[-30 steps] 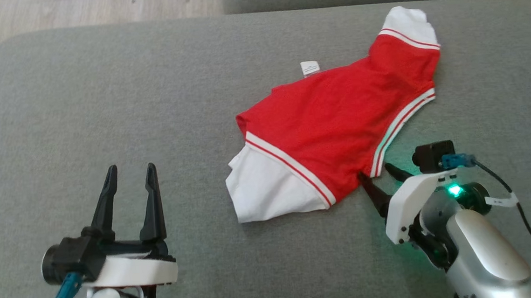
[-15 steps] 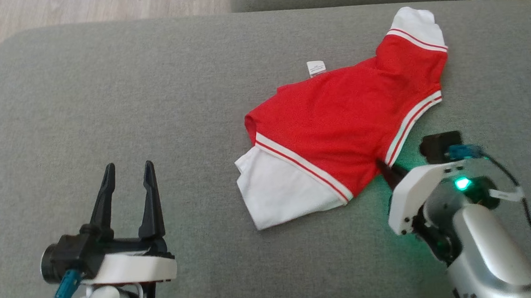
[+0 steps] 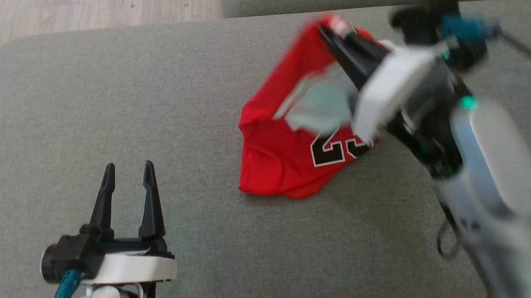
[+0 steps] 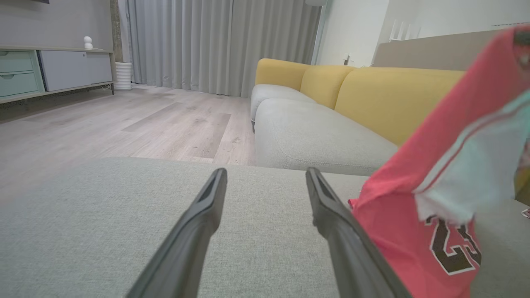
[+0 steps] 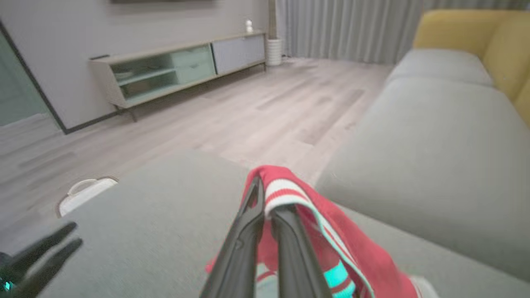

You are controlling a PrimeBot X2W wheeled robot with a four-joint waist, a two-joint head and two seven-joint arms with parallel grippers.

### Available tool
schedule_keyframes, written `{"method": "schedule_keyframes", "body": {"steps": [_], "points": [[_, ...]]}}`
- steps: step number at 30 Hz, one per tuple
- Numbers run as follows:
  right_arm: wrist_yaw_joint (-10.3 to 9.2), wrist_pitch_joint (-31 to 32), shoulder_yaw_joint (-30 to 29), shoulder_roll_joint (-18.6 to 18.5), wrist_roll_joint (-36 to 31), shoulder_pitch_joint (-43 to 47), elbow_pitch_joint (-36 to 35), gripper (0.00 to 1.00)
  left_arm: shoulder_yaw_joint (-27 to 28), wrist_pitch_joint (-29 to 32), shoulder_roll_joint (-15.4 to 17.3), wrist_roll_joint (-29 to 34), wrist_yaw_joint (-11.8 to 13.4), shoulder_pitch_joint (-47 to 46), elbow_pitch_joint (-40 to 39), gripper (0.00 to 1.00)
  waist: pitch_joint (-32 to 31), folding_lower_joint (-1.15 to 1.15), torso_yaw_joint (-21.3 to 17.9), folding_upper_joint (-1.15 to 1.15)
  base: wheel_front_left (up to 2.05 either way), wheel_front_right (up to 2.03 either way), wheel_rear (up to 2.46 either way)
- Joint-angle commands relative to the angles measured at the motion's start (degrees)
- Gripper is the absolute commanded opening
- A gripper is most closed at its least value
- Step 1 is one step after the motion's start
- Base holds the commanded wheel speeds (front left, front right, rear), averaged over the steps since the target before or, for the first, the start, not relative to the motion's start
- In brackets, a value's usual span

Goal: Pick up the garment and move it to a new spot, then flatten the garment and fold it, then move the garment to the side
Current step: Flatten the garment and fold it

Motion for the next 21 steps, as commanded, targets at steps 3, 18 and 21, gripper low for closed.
{"method": "schedule_keyframes", "body": {"steps": [3,18,21], "points": [[0.39,-1.53,6.69,0.86,6.73,-13.62,0.77,0.0,2.45,-0.46,0.78,-0.44,-0.03,-2.61,-1.91,1.0,0.73,0.0,0.93,0.0,0.0,0.0,0.0],[0.39,-10.21,9.28,-11.81,18.87,-21.45,6.58,0.0,2.61,-0.52,0.85,-0.26,-0.06,-1.8,-1.58,1.0,0.06,0.0,1.3,0.0,0.0,0.0,0.0],[0.39,-8.77,7.98,-15.01,19.82,-16.13,6.91,0.0,2.59,-0.53,0.99,-0.25,-0.04,-1.72,-1.75,1.0,0.21,0.0,0.57,0.0,0.0,0.0,0.0]]}}
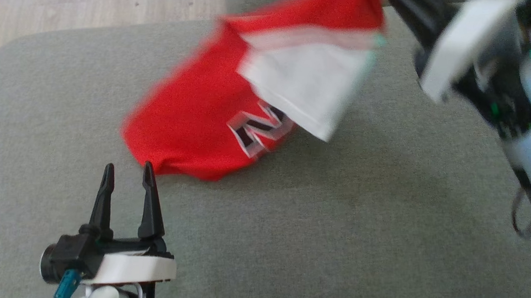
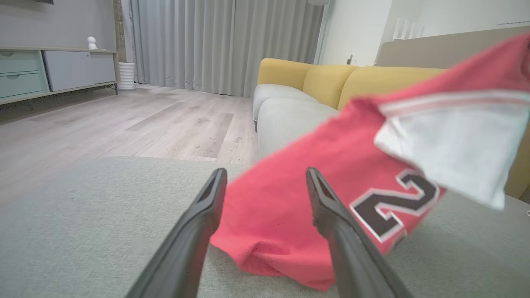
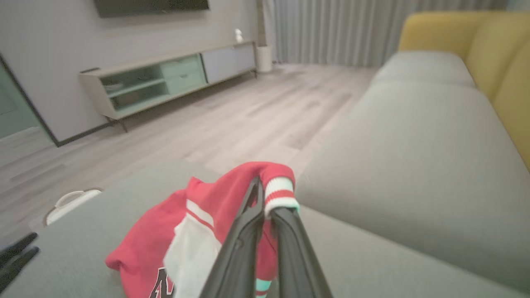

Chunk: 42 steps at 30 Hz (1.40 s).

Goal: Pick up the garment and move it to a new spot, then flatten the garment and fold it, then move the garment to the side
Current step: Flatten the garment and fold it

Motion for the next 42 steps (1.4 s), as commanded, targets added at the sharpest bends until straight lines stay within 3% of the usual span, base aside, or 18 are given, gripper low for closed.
{"method": "schedule_keyframes", "body": {"steps": [1,5,10,22,23,32,42], "points": [[0.39,0.16,-0.99,-0.33,0.36,0.74,-1.58,0.0,2.42,-0.52,1.08,-0.23,0.19,-1.65,-1.92,1.0,0.12,0.0,-0.52,0.0,0.0,0.0,0.0],[0.39,-0.19,-4.67,-3.19,0.52,8.97,1.54,0.0,2.15,-0.45,1.19,-0.22,0.19,-1.95,-2.01,1.0,0.49,0.0,-1.61,0.0,0.0,0.0,0.0],[0.39,-3.44,-8.93,-2.1,0.58,12.9,8.31,0.0,1.77,-0.31,1.3,-0.2,0.1,-2.71,-2.12,1.0,1.54,0.0,-2.34,0.0,0.0,0.0,0.0],[0.39,-20.18,-18.42,2.89,-7.12,-2.31,33.15,0.0,-0.79,-0.16,0.24,0.53,-0.87,-6.38,-1.39,1.0,6.62,0.0,3.27,0.0,0.0,0.0,0.0],[0.39,-20.24,-18.6,3.41,-7.53,-3.36,35.19,1.0,-0.9,-0.18,0.17,0.55,-0.93,-6.58,-1.26,1.0,6.75,0.0,3.57,0.0,0.0,0.0,0.0],[0.39,-11.32,-13.83,5.79,-10.01,-3.26,46.23,1.0,-0.16,-0.33,0.42,0.23,-0.44,-5.9,-0.35,1.0,4.27,0.0,1.13,0.0,0.0,0.0,0.0],[0.39,-9.04,-10.12,8.07,-8.53,7.07,36.13,1.0,1.07,-0.4,1.38,-0.35,0.28,-3.81,-0.99,1.0,1.41,0.0,-2.87,0.0,0.0,0.0,0.0]]}}
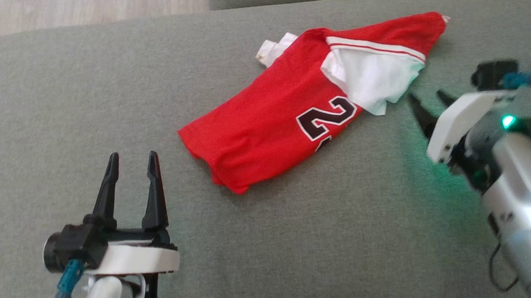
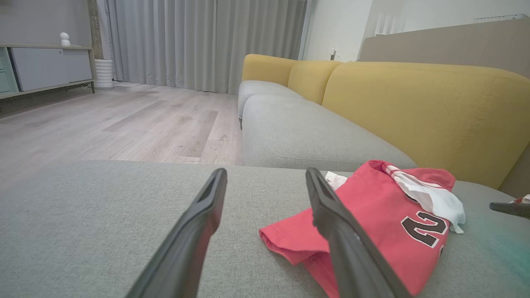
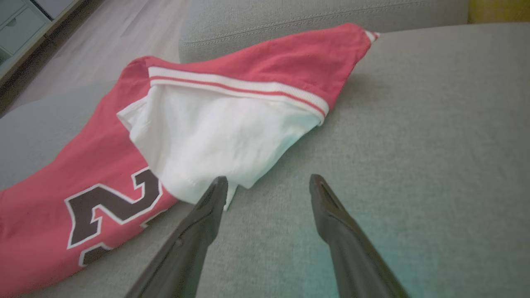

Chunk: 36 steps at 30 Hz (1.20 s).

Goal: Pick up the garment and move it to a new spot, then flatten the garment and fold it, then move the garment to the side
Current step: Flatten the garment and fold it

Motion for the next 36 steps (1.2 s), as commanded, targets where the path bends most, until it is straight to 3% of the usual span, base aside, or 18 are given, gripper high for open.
{"method": "schedule_keyframes", "body": {"steps": [1,9,17,21,29,36], "points": [[0.39,-0.47,0.54,0.92,0.27,0.32,-2.55,1.0,2.54,-0.48,1.33,-0.41,0.35,-1.12,-1.87,1.0,-0.41,0.01,-0.57,0.0,0.0,0.0,0.0],[0.39,0.85,-6.87,6.76,-1.69,3.7,-5.17,1.0,2.01,-0.24,1.57,-0.47,0.32,-1.32,-2.6,1.0,0.16,0.01,0.13,0.0,0.0,0.0,0.0],[0.39,1.05,-19.32,9.9,-5.42,-2.84,4.34,1.0,0.84,0.06,1.27,-0.39,0.04,-2.26,-2.57,1.0,1.74,0.01,3.08,0.0,0.0,0.0,0.0],[0.39,1.18,-22.44,10.45,-6.37,-6.71,8.91,1.0,0.52,0.06,1.17,-0.37,-0.05,-2.87,-2.47,1.0,2.58,0.01,4.49,0.0,0.0,0.0,0.0],[0.39,-1.61,-23.26,10.71,-6.99,-10.4,12.65,1.0,0.44,-0.1,1.23,-0.51,0.02,-2.86,-2.11,1.0,2.91,0.01,5.48,0.0,0.0,0.0,0.0],[0.39,-1.65,-16.02,10.76,-1.24,-7.74,7.08,1.0,0.85,-0.23,1.28,-0.88,0.34,-2.38,-1.79,1.0,1.81,0.01,3.93,0.0,0.0,0.0,0.0]]}}
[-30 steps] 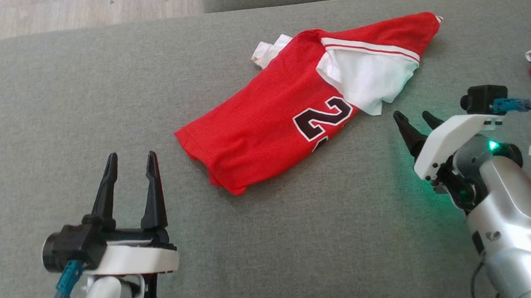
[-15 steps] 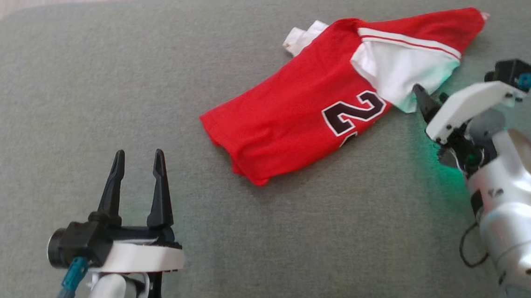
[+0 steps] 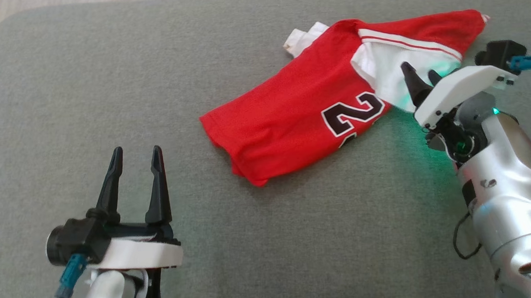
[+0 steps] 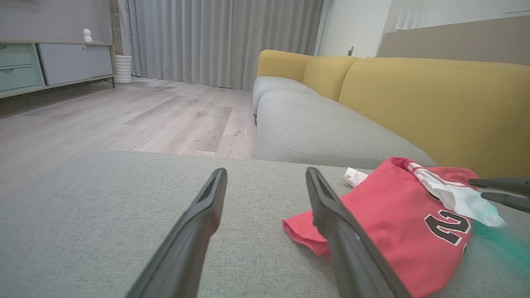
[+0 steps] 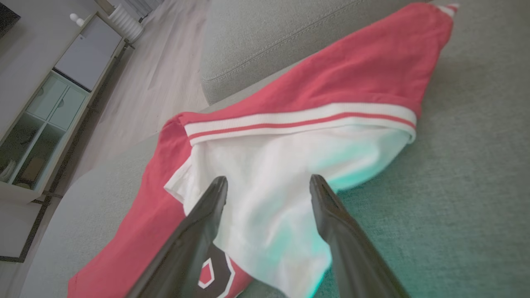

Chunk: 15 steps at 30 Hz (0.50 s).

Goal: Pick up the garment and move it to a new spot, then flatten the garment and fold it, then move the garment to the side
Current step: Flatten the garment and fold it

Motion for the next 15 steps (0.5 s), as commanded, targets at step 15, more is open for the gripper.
{"method": "schedule_keyframes", "body": {"steps": [15], "points": [[0.39,0.6,4.12,-0.31,-7.23,-0.38,-3.99,1.0,1.26,-0.5,1.06,-0.42,-0.04,-2.17,-1.42,1.0,0.79,0.0,0.28,0.0,0.0,0.0,0.0]]}}
